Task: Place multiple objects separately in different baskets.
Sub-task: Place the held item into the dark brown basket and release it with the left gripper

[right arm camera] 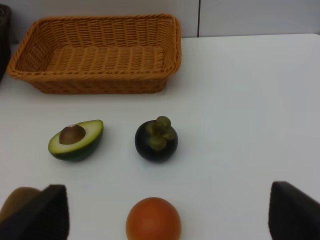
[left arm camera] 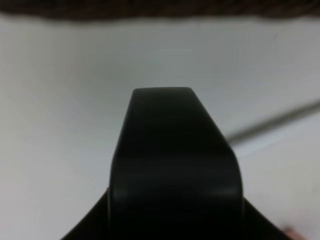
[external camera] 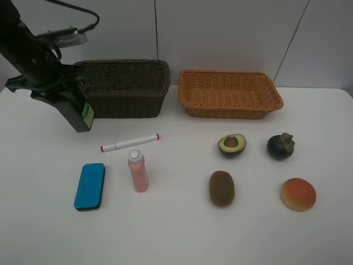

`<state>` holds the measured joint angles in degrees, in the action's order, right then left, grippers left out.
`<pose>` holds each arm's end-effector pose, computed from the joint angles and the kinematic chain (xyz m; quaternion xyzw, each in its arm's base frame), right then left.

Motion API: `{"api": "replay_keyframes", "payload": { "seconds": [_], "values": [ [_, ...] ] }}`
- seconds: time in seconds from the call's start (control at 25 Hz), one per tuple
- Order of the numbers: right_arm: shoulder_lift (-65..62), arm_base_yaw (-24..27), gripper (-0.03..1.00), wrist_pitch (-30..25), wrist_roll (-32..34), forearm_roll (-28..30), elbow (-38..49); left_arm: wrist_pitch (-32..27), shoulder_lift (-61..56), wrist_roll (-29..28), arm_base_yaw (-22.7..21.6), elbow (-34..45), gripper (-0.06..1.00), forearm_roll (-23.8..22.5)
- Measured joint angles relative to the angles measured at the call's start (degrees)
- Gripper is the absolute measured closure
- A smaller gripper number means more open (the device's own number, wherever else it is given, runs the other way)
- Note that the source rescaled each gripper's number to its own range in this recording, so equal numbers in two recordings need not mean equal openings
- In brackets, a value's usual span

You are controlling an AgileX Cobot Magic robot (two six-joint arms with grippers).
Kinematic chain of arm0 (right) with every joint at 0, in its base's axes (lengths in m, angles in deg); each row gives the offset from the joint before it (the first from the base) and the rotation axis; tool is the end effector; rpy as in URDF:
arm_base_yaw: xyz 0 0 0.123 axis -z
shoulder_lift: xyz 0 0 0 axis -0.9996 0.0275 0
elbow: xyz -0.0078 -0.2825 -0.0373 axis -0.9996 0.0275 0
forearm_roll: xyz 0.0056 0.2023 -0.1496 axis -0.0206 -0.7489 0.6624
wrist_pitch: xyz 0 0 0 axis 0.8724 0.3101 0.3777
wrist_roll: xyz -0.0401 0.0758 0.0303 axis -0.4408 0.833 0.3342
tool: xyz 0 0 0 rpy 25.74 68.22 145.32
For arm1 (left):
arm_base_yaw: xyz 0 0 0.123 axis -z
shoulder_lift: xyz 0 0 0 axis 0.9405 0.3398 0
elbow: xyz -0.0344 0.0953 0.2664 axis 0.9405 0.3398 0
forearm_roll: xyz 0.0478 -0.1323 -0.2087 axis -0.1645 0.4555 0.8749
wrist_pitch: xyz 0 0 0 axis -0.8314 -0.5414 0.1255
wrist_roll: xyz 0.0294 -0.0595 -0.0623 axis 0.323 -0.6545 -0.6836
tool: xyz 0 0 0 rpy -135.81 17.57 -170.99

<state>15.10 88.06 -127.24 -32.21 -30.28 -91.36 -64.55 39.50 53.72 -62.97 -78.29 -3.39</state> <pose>-0.0072 0.0000 0.2822 0.0066 0.8463 0.0075 0.5326 0.3610 -0.0587 0.2350 -0.0106 0.9789 -0.0995 0.1784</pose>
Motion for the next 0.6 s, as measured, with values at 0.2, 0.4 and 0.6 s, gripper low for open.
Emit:
{"api": "replay_keyframes", "payload": {
  "seconds": [0.2,0.4,0.6],
  "values": [
    [0.0,0.0,-0.03,0.0,0.0,0.0,0.0,-1.58,1.17,0.57,-0.82,-15.45,0.59,-1.18],
    [0.0,0.0,-0.03,0.0,0.0,0.0,0.0,-5.25,10.81,0.61,-3.09,-27.01,0.59,-3.37],
    [0.0,0.0,-0.03,0.0,0.0,0.0,0.0,-5.93,18.66,1.52,-3.49,-30.01,0.59,-5.74]
  ]
}}
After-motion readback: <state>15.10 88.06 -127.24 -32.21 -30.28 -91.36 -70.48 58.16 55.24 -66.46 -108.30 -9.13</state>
